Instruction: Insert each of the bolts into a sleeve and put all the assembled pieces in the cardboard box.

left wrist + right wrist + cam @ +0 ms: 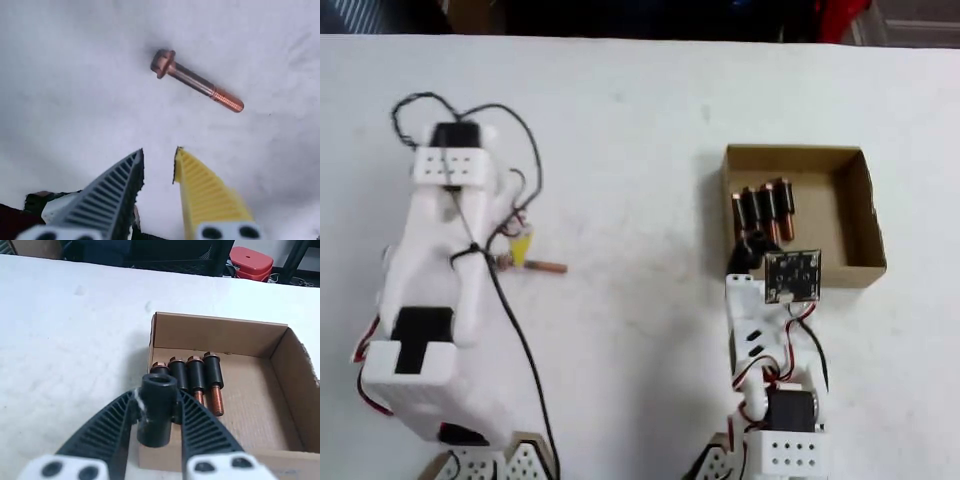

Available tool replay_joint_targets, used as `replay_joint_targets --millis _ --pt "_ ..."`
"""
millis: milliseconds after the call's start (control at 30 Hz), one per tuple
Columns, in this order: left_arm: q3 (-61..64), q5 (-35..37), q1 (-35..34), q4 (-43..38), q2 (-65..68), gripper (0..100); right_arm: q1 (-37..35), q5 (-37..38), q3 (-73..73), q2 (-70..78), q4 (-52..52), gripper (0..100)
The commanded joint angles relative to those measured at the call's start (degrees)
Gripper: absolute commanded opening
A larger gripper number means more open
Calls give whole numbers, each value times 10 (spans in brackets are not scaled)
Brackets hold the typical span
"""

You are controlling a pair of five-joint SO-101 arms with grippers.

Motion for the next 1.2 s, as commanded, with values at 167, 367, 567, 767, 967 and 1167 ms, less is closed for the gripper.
replay_joint_targets --millis 167,367,567,767,967,1167 --pt "-25 80 44 4 40 128 5 -1 5 -7 -2 17" --pt "-31 233 40 -4 75 128 5 -1 5 -7 -2 17" --pt "-29 318 13 -45 112 130 4 -1 5 -7 -2 17" --pt "-31 319 -17 -116 142 131 6 -1 5 -7 -2 17" --pt "-47 317 -23 -115 142 131 6 -1 5 -7 -2 17" --pt "-106 317 -21 -49 145 131 5 -1 5 -7 -2 17"
